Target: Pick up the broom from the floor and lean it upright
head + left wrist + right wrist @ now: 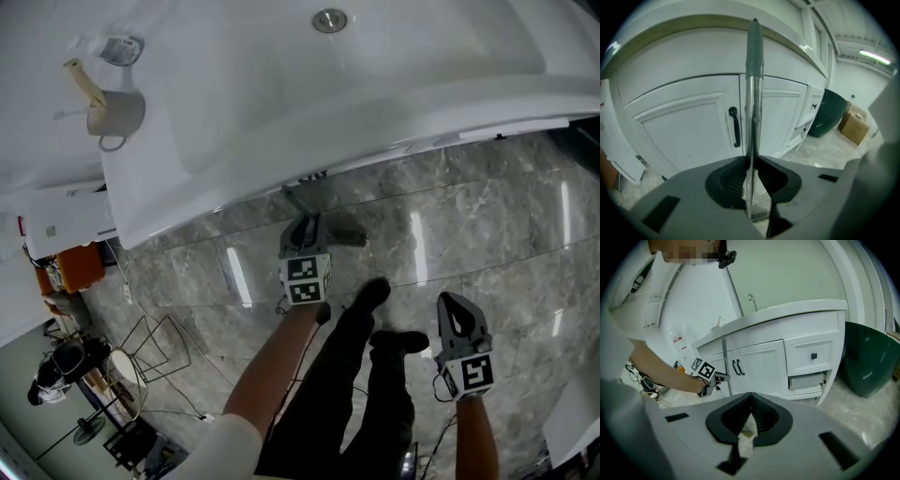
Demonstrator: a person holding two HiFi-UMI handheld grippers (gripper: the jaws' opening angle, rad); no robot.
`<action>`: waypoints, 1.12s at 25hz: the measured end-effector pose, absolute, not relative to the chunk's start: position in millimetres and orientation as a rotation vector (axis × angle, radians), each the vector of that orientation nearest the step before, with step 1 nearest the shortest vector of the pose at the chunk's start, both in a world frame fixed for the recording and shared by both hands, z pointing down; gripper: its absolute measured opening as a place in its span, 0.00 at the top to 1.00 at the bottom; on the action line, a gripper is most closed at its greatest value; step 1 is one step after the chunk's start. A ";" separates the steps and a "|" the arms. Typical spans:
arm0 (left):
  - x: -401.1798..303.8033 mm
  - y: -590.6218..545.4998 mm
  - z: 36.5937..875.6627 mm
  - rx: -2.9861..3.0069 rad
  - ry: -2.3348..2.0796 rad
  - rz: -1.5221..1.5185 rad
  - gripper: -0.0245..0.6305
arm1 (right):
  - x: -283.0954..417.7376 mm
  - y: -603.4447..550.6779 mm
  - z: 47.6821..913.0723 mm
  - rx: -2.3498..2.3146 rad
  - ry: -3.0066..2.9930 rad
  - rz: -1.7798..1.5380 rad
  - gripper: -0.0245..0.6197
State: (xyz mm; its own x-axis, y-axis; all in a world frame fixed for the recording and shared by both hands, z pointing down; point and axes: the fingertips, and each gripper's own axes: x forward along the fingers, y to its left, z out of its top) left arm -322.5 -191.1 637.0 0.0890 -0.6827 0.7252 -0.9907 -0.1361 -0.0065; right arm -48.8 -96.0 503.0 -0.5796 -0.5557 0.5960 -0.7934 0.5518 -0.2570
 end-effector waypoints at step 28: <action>-355.5 -231.9 662.8 1.727 -1.698 0.705 0.81 | -39.2 -84.5 534.5 1.106 -2.305 0.777 0.96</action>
State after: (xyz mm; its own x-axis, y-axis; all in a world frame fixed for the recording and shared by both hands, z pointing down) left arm -355.5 -231.9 662.8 0.0364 -0.6741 0.7378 -0.9984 0.0075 0.0560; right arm -39.2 -84.5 534.5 -0.5677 -0.5439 0.6180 -0.8070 0.5162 -0.2870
